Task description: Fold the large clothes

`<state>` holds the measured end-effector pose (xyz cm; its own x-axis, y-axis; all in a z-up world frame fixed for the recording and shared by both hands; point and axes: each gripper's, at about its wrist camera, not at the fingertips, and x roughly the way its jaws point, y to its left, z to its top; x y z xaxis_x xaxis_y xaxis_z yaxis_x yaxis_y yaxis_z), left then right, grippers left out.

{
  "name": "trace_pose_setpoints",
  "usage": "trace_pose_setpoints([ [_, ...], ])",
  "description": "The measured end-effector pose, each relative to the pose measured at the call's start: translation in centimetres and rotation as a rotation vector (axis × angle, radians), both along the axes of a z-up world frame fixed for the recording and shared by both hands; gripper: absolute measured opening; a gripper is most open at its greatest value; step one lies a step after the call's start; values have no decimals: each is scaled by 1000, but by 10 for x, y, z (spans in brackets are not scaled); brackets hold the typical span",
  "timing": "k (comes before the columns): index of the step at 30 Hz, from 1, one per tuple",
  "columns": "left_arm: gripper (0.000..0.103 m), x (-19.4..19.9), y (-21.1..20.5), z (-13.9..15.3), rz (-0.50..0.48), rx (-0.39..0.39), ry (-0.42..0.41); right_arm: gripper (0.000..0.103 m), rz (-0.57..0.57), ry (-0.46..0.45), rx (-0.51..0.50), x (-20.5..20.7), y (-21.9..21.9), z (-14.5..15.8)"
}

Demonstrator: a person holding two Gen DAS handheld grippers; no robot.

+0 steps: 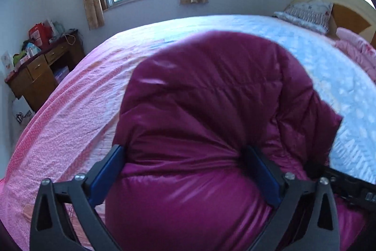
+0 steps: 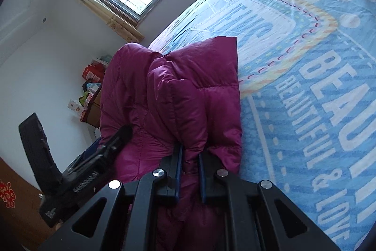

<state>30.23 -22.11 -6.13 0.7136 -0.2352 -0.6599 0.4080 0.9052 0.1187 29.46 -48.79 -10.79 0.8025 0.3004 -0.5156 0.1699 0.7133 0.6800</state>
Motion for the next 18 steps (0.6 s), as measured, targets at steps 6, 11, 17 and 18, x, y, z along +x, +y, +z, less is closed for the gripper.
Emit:
trace_pose_setpoints([
  [6,103,4,4,-2,-9,-31,51,11,-4,24,-33,-8,-10,13],
  [11,103,0,0,0,-2,-17,41,11,-62,-141,-293,-19,-3,90],
  [17,103,-1,0,0,-5,-25,45,11,76,39,-368,67,13,75],
  [18,103,0,1,0,-5,-26,45,11,70,78,-384,75,13,63],
])
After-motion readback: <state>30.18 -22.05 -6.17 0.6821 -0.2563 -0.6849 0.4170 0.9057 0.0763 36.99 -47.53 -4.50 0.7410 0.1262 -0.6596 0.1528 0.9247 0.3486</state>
